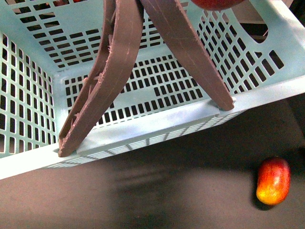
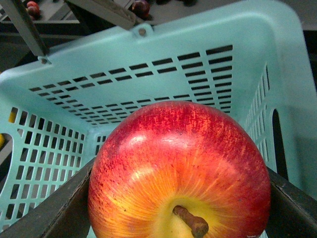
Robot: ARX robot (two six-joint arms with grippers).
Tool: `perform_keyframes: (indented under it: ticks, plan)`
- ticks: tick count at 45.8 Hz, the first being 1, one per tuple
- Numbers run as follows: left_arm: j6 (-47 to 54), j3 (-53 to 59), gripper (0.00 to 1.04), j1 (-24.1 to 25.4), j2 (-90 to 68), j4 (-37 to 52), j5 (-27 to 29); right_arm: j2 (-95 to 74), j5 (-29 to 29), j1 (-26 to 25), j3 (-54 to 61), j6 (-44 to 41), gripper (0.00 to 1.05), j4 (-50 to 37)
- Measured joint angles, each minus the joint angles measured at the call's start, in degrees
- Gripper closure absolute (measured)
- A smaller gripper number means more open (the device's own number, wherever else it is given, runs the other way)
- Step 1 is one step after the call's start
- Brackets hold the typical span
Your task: Pick apple with right arm and hold basket with left
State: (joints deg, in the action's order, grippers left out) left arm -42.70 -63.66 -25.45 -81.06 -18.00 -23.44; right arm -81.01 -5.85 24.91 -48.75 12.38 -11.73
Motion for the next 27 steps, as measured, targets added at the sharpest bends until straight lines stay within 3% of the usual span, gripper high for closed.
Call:
perform_keyframes:
  ticks: [8,18,25,27]
  plan:
    - [0.0,0.0,0.86,-0.02,0.0,0.0,-0.07,-0.22,1.25,0.22,-0.02,1.88,0.07,0.79]
    - [0.2,0.02,0.86,-0.04,-0.02,0.0,-0.11,6.4,5.92,-3.28,1.2,6.16,0.09,1.03]
    - [0.24,0.0,0.86,-0.02,0.0,0.0,0.7,16.63,12.17,-9.68,5.42,9.01,0.09,1.53]
    - [0.11,0.0,0.86,0.07,0.0,0.0,0.68,18.12,16.55,-10.21,7.61,5.88,0.15,-3.45]
